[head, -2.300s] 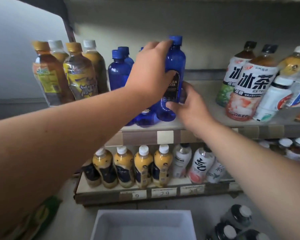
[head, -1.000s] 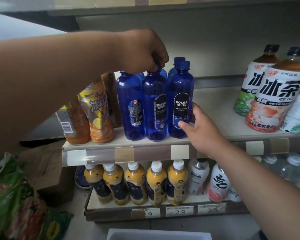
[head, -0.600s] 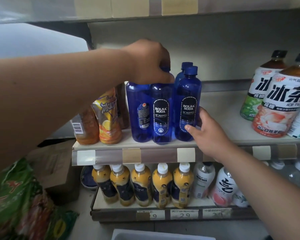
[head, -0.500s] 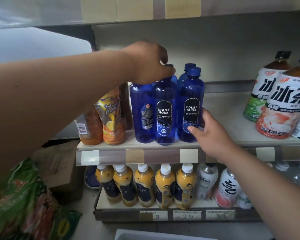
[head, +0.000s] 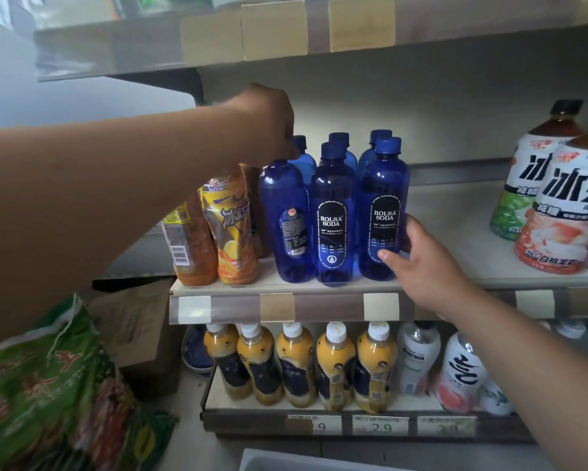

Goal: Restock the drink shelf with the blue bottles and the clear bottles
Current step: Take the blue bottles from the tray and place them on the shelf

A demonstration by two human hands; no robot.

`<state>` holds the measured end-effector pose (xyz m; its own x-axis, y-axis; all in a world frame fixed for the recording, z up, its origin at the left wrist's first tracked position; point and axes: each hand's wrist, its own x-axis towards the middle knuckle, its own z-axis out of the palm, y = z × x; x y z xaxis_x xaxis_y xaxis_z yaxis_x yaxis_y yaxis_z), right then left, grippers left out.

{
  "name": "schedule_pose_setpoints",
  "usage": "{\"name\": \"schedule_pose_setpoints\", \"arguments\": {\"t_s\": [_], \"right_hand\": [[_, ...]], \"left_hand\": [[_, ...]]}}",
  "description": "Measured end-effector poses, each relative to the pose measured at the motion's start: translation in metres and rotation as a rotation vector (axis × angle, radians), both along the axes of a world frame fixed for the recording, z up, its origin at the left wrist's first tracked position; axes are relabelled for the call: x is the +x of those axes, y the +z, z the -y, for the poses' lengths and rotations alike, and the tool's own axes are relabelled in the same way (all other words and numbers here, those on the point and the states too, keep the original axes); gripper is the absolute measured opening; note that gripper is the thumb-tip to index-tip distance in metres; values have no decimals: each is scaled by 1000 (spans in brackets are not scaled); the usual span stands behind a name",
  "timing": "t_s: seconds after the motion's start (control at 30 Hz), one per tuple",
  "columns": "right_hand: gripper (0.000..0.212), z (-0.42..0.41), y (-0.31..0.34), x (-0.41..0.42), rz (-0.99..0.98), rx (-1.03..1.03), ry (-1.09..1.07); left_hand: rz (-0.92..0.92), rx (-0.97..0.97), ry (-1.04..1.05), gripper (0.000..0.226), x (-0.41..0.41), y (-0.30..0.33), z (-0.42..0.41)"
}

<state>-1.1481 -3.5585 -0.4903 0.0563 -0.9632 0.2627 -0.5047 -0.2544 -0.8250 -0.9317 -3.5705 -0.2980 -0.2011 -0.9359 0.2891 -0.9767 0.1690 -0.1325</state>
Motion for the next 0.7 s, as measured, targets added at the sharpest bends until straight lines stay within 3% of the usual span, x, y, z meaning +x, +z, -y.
{"name": "schedule_pose_setpoints", "arguments": {"t_s": [0.2, 0.53, 0.6, 0.7], "right_hand": [[52, -1, 1, 0, 4, -4, 7], [51, 1, -3, 1, 25, 17, 16], [50, 2, -3, 1, 22, 10, 16], [47, 2, -2, 2, 34, 4, 14]], "left_hand": [[-194, 116, -6, 23, 13, 10, -5], [-489, 276, -187, 38, 21, 3, -7], [-445, 231, -188, 33, 17, -1, -6], [-173, 91, -101, 40, 13, -12, -5]]}}
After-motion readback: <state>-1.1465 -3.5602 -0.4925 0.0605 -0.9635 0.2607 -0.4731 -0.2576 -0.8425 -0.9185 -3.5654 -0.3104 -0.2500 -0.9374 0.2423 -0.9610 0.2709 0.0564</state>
